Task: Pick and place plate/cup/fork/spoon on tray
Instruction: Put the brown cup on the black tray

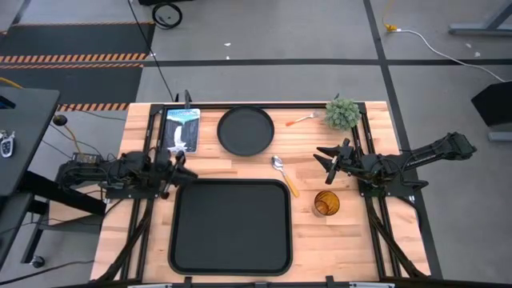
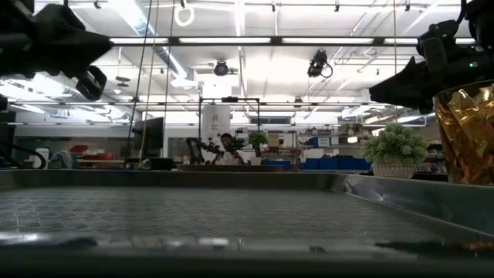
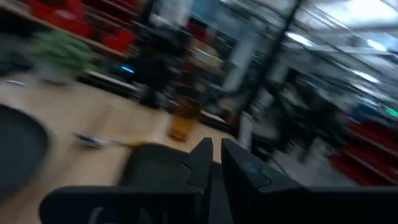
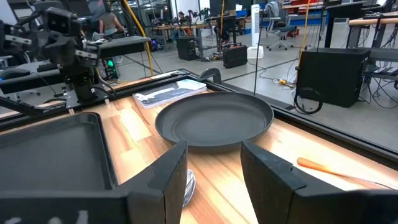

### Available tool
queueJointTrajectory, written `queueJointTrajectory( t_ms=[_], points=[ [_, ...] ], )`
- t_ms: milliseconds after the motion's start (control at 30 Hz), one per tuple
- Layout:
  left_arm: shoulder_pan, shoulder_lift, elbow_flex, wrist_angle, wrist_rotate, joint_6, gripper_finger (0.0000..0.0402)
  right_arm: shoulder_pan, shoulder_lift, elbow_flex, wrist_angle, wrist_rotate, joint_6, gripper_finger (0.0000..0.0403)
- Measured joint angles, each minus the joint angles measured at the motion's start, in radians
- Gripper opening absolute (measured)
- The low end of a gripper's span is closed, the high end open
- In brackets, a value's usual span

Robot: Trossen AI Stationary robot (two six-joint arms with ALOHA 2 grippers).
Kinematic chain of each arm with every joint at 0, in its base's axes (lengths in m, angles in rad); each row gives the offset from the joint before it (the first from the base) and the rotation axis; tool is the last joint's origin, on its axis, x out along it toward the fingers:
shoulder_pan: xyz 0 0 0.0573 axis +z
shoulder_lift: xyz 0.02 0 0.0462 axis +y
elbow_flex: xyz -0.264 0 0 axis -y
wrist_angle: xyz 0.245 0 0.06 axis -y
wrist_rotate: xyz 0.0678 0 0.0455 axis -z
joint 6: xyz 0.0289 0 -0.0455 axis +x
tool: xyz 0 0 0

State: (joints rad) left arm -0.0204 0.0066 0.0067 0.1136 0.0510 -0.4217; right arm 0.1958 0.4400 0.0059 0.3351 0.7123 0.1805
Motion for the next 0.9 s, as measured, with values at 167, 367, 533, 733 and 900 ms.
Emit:
queueJointTrajectory(
  t_ms=[167,367,533,733,900],
  points=[
    [0.000,0.000,0.000,0.032,-0.098,0.007,0.0041,0.000,0.000,0.000,0.000,0.000,0.000,0.0157],
    [-0.001,0.057,0.000,0.235,-0.139,-0.078,0.0038,0.000,0.000,0.000,0.000,0.000,0.000,0.0157],
    [-0.013,0.238,0.004,0.332,-0.152,-0.083,0.0022,0.000,0.000,0.000,0.001,0.000,0.000,0.0157],
    [-0.013,0.479,0.029,0.475,-0.147,-0.083,0.0012,0.000,0.000,0.000,0.004,0.001,0.000,0.0157],
    [-0.013,0.658,0.080,0.509,-0.145,-0.089,0.0012,-0.001,0.000,0.000,0.050,0.002,0.000,0.0157]
  ],
)
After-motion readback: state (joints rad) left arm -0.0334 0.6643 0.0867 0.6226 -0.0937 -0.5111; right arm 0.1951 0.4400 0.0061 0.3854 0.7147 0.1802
